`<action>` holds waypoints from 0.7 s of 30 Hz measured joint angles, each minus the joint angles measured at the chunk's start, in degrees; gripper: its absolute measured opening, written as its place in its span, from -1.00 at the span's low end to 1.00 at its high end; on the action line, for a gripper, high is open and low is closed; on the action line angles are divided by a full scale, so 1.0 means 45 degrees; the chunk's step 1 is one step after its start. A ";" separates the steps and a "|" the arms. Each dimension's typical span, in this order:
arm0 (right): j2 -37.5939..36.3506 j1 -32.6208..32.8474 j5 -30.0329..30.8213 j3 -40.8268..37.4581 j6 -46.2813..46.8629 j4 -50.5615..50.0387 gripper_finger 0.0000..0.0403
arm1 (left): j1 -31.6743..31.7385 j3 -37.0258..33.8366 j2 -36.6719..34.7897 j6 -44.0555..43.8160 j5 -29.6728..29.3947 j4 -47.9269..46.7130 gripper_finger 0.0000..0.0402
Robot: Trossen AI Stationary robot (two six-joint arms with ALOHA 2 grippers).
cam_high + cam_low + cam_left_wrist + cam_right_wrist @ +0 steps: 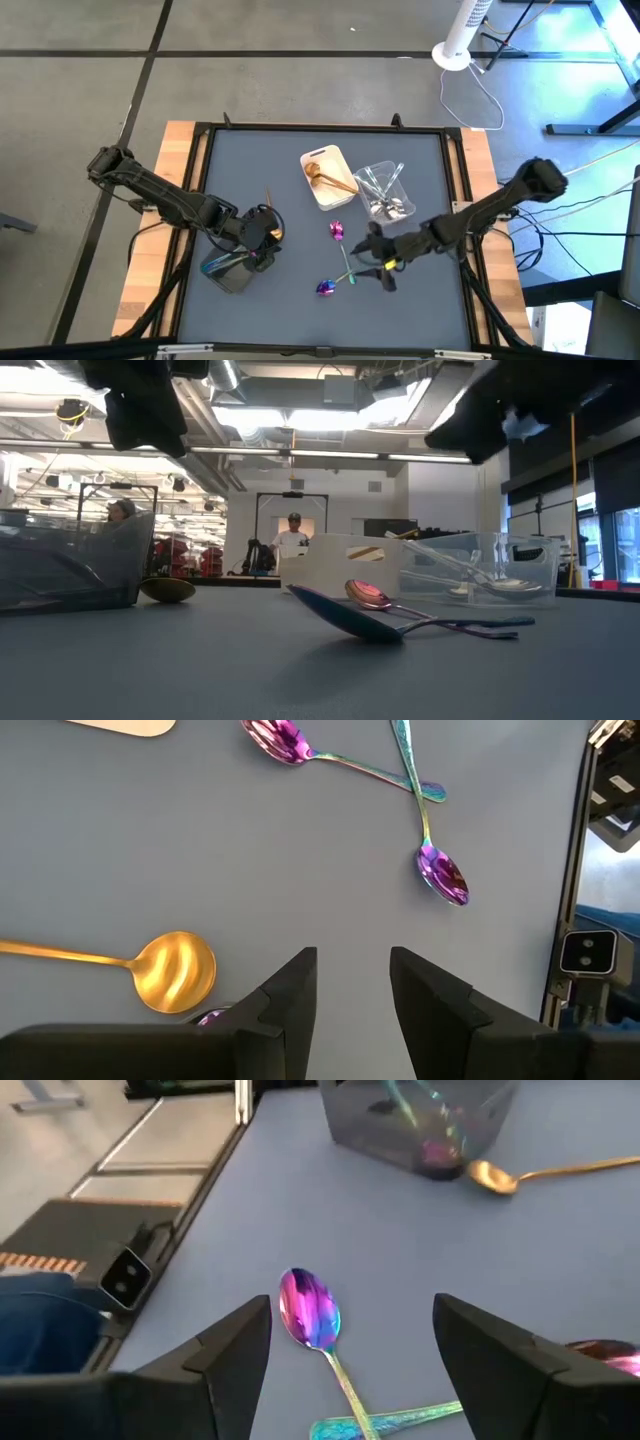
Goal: Sort silverware by color (type)
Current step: Put the iridescent spoon into the black bin
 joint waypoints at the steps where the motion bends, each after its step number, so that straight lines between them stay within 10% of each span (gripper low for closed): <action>1: 0.0360 0.0090 0.0086 0.0000 -0.0006 0.0297 0.32 | -0.0005 0.0000 0.0001 0.0003 0.0000 0.0028 -0.39; 21: 0.4773 0.0191 0.0000 0.0730 -0.0048 0.2386 0.32 | 0.0000 0.0000 0.0005 0.0010 -0.0097 0.0058 -0.39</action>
